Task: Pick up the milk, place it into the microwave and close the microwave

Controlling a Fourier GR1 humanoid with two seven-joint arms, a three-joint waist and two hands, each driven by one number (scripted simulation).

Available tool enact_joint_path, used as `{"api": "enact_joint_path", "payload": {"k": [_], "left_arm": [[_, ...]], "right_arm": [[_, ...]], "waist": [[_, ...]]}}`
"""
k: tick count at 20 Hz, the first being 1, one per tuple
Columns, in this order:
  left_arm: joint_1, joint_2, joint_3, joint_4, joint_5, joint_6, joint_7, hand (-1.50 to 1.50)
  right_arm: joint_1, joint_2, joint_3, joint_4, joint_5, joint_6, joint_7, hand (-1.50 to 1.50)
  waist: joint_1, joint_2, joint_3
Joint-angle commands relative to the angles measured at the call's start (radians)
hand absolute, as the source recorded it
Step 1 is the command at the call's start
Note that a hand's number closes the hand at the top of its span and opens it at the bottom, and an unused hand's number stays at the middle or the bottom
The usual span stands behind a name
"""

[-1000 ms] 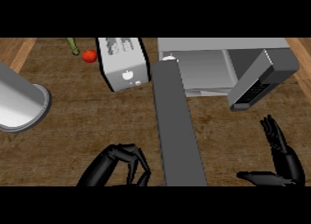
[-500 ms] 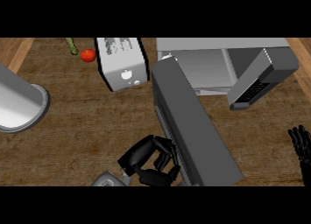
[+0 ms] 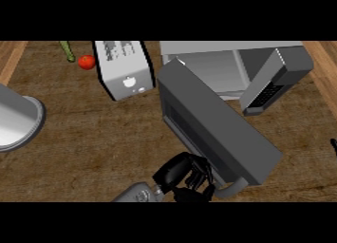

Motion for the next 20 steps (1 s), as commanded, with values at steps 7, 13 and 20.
{"api": "enact_joint_path", "payload": {"k": [7, 13, 20], "left_arm": [[-0.13, -0.006, -0.125, 0.042, 0.17, 0.292, 0.034, 1.5], [-0.188, -0.006, -0.075, 0.012, 0.281, 0.404, -0.049, 1.5], [-0.251, -0.006, 0.001, 0.009, 0.434, 0.443, -0.135, 1.5]], "right_arm": [[-0.052, -0.047, 0.029, -0.138, -0.094, 0.071, 0.025, -1.5], [-0.063, -0.075, 0.052, -0.182, -0.138, 0.089, 0.091, -1.5], [-0.093, -0.122, 0.058, -0.227, -0.206, 0.124, 0.158, -1.5]], "waist": [[-0.075, 0.014, -0.003], [-0.108, 0.024, -0.006], [-0.162, 0.043, -0.009]]}}
